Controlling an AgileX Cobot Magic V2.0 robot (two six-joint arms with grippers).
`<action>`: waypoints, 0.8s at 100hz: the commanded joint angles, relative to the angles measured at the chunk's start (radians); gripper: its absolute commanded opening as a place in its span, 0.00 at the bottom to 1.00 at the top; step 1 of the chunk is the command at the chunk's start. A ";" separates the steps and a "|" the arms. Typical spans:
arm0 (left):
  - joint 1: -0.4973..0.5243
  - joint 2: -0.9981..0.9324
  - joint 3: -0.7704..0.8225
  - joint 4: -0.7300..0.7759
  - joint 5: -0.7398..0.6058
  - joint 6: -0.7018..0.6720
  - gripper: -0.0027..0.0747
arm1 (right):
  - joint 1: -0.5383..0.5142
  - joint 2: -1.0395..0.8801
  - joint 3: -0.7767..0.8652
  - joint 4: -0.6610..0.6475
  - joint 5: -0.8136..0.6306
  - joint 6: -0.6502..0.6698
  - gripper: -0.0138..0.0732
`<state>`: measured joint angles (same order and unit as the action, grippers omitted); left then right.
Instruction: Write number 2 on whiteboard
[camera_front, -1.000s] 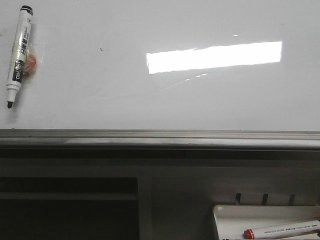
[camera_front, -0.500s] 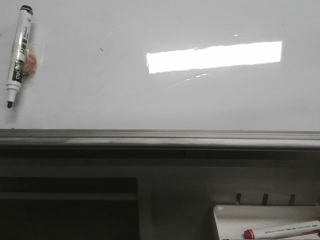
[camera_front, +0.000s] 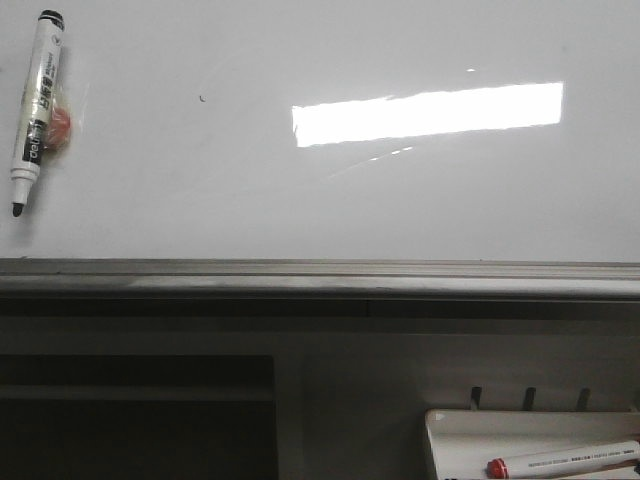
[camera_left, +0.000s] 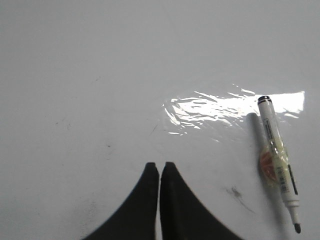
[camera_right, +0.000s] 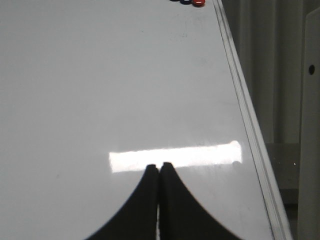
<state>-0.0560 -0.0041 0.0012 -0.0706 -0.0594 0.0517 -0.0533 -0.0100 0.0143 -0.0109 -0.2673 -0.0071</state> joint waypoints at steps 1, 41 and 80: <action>0.002 -0.020 0.002 -0.078 -0.081 -0.015 0.01 | -0.006 -0.019 -0.020 0.002 0.083 0.042 0.09; 0.002 0.257 -0.292 -0.060 0.129 -0.015 0.01 | -0.006 0.192 -0.432 0.058 0.859 0.112 0.09; -0.045 0.434 -0.301 -0.041 -0.144 -0.017 0.65 | -0.006 0.218 -0.401 0.103 0.848 0.106 0.09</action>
<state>-0.0846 0.3777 -0.2570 -0.1663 -0.0866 0.0430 -0.0533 0.1890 -0.3661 0.0688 0.6502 0.1040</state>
